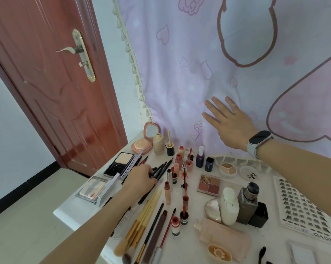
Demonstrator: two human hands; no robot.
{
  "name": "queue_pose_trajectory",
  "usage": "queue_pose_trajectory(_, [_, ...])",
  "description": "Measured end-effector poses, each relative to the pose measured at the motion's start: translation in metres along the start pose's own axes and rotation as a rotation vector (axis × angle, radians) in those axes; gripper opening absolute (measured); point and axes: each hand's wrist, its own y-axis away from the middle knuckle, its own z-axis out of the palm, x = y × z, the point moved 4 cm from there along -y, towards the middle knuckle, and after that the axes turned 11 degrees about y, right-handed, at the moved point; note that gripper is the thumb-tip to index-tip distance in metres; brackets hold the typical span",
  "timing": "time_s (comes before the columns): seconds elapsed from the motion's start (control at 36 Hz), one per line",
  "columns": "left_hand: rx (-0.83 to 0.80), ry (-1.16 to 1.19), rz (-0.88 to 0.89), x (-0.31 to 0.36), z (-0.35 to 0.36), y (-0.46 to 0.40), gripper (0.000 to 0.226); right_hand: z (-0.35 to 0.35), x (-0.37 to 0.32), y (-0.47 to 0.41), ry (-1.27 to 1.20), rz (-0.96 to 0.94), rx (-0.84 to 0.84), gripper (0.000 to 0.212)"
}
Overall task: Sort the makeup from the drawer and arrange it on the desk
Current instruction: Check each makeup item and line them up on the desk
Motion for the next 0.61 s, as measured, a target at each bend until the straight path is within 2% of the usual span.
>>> queue_pose_trajectory(0.17, [0.062,0.008,0.033,0.004,0.001,-0.003,0.024,0.001,0.001,0.000,0.003,-0.003,0.000,0.067])
queue_pose_trajectory(0.28, [0.022,0.055,0.027,0.008,0.002,-0.006,0.039,0.001,0.000,-0.001,0.001,0.001,0.003,0.066])
queue_pose_trajectory(0.44, [0.081,-0.017,-0.004,0.005,0.002,-0.003,0.035,0.000,-0.001,-0.001,-0.020,-0.001,0.001,0.065])
queue_pose_trajectory(0.61, [0.124,-0.056,0.059,0.017,-0.003,0.001,0.033,-0.002,0.000,-0.001,-0.067,-0.017,-0.010,0.064])
